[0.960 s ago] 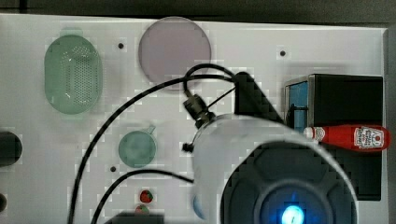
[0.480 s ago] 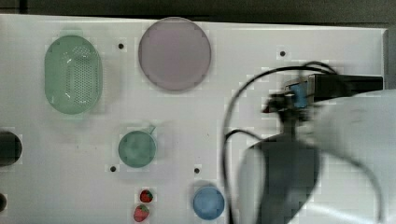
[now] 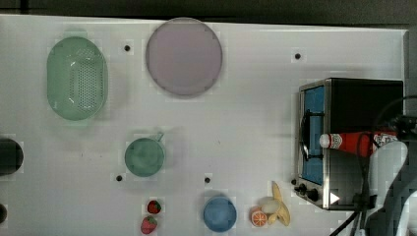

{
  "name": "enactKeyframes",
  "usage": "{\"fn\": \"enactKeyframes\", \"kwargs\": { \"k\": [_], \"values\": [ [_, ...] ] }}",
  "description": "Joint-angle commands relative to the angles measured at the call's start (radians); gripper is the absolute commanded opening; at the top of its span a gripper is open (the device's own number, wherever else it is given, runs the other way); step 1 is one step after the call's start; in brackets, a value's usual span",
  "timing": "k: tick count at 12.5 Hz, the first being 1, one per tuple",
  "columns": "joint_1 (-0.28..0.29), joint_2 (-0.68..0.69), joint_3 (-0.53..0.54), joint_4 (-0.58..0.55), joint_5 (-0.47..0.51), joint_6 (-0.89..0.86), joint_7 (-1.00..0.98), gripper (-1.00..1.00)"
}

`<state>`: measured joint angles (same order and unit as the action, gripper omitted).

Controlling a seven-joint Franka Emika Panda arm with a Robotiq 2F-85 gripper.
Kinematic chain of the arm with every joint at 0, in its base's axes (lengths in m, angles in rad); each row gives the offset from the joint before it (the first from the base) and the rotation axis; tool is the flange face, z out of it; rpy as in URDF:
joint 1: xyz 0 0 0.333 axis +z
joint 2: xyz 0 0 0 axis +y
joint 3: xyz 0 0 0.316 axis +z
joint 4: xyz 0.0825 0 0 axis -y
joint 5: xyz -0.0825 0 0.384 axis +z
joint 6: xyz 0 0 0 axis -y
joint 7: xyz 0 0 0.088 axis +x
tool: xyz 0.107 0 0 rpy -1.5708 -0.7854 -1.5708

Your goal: Pick Ketchup from oven and place it on table.

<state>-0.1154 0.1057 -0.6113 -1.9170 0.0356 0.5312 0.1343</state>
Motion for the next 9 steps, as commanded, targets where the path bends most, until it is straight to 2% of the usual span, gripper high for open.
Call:
{"fn": "enactKeyframes", "kwargs": {
  "k": [1,5,9],
  "values": [
    [0.013,0.029,-0.010,0.012,0.001,0.003,0.019,1.00],
    [-0.018,0.104,-0.025,0.065,0.013,0.040,-0.009,1.00],
    [-0.030,0.209,-0.026,0.063,0.104,0.077,-0.133,1.00]
  ]
}}
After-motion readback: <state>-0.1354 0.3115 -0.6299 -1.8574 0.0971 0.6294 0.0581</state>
